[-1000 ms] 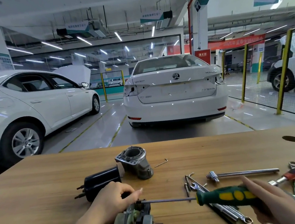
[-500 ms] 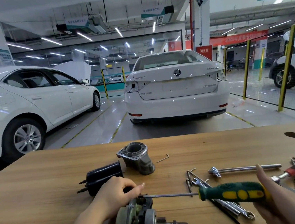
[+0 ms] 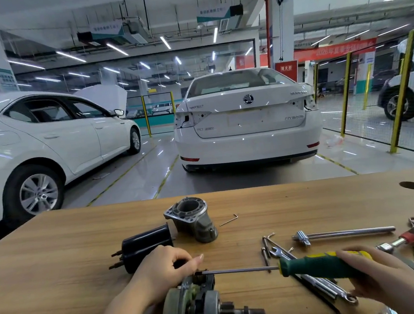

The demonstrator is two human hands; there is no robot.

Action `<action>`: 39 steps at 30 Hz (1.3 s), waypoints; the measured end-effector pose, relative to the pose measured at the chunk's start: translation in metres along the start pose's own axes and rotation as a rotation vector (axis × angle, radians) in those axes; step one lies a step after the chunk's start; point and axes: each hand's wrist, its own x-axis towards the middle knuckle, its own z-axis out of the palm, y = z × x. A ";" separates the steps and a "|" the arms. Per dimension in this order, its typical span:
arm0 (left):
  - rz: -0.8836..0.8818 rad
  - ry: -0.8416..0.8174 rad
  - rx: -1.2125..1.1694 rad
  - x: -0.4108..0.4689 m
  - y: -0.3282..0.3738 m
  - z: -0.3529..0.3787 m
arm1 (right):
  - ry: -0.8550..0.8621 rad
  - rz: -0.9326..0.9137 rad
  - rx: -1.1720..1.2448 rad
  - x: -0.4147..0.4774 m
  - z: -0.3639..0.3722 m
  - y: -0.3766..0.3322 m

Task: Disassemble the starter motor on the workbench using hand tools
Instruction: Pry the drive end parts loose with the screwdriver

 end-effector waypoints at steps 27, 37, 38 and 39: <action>0.010 0.002 -0.005 -0.001 0.001 0.000 | -0.266 0.100 0.124 -0.011 -0.010 -0.006; 0.010 0.018 -0.023 0.000 -0.004 0.002 | -0.035 0.215 0.078 -0.011 0.000 -0.007; 0.010 0.023 -0.026 0.000 -0.005 0.002 | -0.007 0.207 0.065 -0.013 -0.001 -0.006; 0.012 0.028 -0.026 0.000 -0.005 0.002 | 0.015 0.186 0.048 -0.012 -0.001 -0.005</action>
